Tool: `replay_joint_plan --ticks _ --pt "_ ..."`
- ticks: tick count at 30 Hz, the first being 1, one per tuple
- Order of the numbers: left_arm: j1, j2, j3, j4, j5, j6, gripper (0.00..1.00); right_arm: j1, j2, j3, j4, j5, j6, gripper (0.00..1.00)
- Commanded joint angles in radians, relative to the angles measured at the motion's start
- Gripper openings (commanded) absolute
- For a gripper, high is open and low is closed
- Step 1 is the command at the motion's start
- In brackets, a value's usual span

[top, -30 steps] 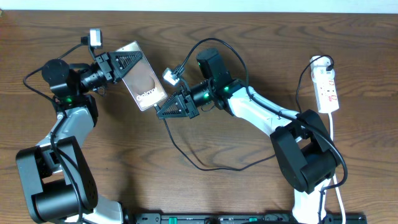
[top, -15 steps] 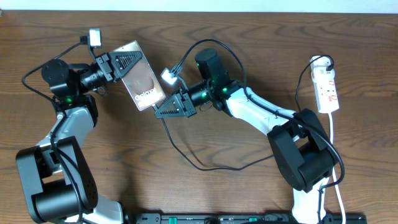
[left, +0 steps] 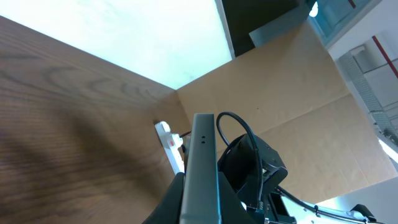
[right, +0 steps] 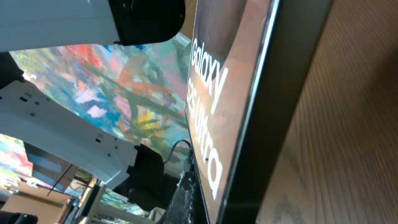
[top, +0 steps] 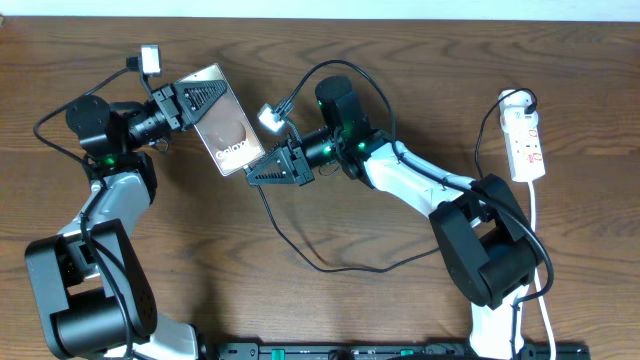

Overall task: Plug charger to phone and switch on socket
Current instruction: 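Push the plug into the phone's bottom port with the right gripper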

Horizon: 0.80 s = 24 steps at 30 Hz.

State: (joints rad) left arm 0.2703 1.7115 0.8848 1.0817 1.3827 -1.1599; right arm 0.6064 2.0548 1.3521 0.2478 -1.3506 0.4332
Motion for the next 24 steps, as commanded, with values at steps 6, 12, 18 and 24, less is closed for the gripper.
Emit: replay_joint_plan --ticks 6,12,18,24 --pt "-0.015 0.0 0.003 0.005 0.103 0.002 0.07 -0.012 -0.008 0.027 0.03 0.07 0.018 0.01" --pt "-0.015 0.0 0.003 0.005 0.119 0.003 0.08 -0.017 -0.008 0.027 0.035 0.119 0.049 0.01" --pt "-0.015 0.0 0.003 0.005 0.074 0.003 0.07 -0.018 -0.008 0.027 0.041 0.147 0.068 0.01" --pt "-0.015 0.0 0.003 0.005 0.053 0.003 0.08 -0.018 -0.008 0.027 0.053 0.171 0.067 0.01"
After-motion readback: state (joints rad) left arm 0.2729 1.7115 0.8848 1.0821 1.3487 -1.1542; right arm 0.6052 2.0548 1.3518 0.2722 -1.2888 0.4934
